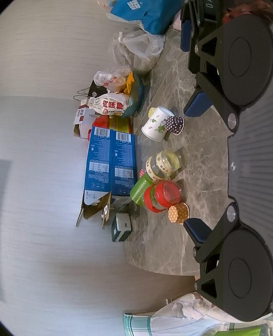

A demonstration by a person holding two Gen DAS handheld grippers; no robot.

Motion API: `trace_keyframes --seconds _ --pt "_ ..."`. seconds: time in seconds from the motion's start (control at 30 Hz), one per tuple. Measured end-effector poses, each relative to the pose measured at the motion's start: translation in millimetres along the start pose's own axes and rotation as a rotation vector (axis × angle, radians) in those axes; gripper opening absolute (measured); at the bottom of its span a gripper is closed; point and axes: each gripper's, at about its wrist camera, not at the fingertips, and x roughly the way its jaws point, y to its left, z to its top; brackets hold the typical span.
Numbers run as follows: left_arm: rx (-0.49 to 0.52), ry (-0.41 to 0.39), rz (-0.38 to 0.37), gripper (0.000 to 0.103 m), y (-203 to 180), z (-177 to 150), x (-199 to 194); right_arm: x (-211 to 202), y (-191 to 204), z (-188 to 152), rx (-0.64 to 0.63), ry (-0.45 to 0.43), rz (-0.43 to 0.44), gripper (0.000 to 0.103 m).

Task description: Flip cup upright

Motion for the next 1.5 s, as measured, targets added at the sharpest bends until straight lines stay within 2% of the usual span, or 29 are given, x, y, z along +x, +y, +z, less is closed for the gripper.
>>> trace_keyframes --seconds 1.5 --pt "0.001 0.011 -0.004 0.103 -2.0 0.2 1.9 3.8 -2.1 -3.2 -0.003 0.028 -0.007 0.102"
